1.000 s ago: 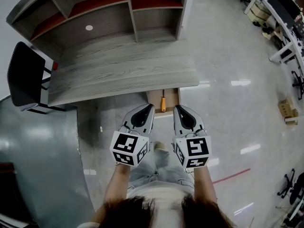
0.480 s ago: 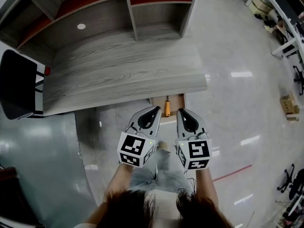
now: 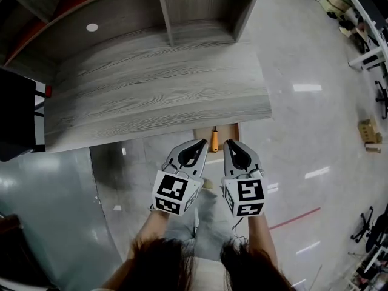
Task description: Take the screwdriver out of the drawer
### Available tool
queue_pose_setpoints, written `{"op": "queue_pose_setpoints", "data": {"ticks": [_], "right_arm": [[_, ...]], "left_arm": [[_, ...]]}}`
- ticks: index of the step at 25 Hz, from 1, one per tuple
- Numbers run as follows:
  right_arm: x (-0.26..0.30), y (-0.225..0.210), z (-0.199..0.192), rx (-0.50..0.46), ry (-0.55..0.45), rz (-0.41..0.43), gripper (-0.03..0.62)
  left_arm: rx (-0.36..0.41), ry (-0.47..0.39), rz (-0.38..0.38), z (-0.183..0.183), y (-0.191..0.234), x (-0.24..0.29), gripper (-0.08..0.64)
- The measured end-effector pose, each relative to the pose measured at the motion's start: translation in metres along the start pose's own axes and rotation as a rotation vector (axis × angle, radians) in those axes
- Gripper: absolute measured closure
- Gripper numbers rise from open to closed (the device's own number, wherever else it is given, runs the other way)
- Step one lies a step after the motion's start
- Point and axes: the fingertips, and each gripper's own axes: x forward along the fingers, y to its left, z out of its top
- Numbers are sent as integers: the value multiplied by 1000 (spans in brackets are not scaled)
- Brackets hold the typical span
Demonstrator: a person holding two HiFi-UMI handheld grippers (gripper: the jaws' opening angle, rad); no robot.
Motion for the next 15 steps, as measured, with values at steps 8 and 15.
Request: {"op": "queue_pose_setpoints", "data": {"ticks": [8,15], "right_arm": [[35,-5,-34,16,69,-3,563],[65,-7,-68,33,136,14,562]], "left_arm": [[-22,34,-8,-35,17,23,543],[-44,63,-14,-69,28,42,543]]}}
